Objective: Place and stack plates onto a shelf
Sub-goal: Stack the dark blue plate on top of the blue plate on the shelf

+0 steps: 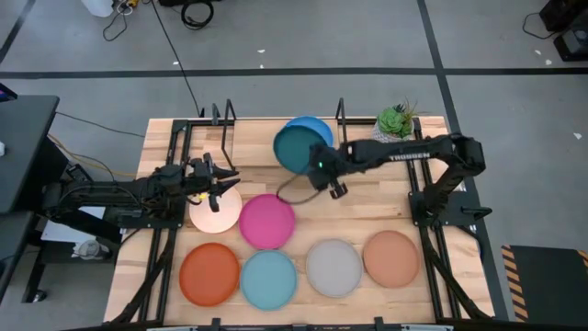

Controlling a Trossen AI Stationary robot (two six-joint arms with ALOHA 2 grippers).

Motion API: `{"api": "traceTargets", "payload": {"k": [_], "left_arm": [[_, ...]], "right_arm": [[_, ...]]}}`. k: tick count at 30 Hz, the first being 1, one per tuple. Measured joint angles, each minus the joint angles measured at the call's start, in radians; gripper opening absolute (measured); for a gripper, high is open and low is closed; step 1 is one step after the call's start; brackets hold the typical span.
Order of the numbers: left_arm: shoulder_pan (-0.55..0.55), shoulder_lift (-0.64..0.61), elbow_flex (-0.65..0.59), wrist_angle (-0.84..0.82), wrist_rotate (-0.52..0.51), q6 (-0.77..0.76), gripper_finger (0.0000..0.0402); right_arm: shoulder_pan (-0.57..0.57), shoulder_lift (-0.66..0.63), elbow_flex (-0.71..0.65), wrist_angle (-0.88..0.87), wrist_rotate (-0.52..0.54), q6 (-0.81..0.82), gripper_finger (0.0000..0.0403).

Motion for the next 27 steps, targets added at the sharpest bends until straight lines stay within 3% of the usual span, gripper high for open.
{"api": "traceTargets", "payload": {"k": [10, 13, 23, 27], "left_arm": [[0.000, 0.000, 0.000, 0.000, 0.000, -0.006, 0.0117], [0.000, 0.000, 0.000, -0.006, 0.000, -0.021, 0.0117], [0.000, 0.000, 0.000, -0.017, 0.000, -0.022, 0.0117], [0.000, 0.000, 0.000, -0.022, 0.000, -0.025, 0.0117]], "right_arm": [[-0.159, 0.109, 0.000, 0.087, 0.000, -0.134, 0.0022], [-0.170, 0.138, 0.000, 0.087, 0.046, -0.138, 0.0023], [-0.180, 0.146, 0.000, 0.097, 0.047, -0.127, 0.0051], [-0.173, 0.145, 0.000, 0.092, 0.110, -0.119, 0.0062]]}}
